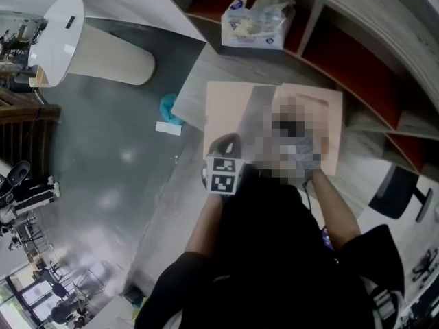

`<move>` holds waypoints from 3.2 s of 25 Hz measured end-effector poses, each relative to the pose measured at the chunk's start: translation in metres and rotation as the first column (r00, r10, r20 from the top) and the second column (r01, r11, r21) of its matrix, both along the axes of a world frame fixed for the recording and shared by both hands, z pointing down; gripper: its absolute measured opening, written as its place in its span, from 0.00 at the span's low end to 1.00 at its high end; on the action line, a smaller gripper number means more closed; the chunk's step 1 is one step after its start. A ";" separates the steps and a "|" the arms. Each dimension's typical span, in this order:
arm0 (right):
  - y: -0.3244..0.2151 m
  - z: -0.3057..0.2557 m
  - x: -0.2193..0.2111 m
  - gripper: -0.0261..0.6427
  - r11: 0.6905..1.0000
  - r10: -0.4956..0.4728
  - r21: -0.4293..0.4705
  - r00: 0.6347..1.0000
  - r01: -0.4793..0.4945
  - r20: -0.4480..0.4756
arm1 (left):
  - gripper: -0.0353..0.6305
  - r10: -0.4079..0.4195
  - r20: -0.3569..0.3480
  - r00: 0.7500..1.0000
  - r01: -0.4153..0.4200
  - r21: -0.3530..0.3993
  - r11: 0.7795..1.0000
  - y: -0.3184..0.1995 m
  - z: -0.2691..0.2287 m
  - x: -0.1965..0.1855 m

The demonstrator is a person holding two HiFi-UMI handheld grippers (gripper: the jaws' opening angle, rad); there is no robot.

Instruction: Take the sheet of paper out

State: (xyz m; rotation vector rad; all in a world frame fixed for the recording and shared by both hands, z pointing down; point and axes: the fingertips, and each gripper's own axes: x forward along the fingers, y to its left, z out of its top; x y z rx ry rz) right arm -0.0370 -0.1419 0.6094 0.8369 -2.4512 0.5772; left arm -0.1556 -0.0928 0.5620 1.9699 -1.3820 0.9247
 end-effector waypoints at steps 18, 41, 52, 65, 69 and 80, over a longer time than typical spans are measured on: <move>-0.032 0.016 -0.001 0.40 0.992 0.031 -0.128 0.954 0.008 0.297 | 0.12 0.107 0.103 0.989 -0.129 0.232 0.964 -0.017 -0.069 0.002; -0.054 -0.042 -0.003 0.14 1.000 -0.030 0.013 0.918 0.027 0.395 | 0.12 0.108 0.114 0.988 -0.136 0.284 0.949 -0.010 -0.102 0.006; -0.053 -0.069 0.016 0.07 0.998 -0.008 0.061 0.896 -0.021 0.444 | 0.12 0.060 0.139 0.988 -0.097 0.272 0.957 -0.009 -0.097 0.021; -0.034 -0.098 0.023 0.06 0.980 -0.018 0.193 0.940 -0.051 0.342 | 0.12 -0.028 0.143 0.989 -0.011 0.266 0.964 -0.002 -0.079 0.020; -0.025 -0.110 0.013 0.06 0.971 -0.032 0.236 0.945 -0.049 0.326 | 0.12 -0.037 0.127 0.991 0.000 0.279 0.960 0.002 -0.080 0.011; 0.010 -0.138 -0.032 0.06 0.962 -0.018 0.270 0.970 -0.050 0.244 | 0.12 -0.058 0.044 0.997 0.041 0.323 0.946 0.020 -0.087 -0.035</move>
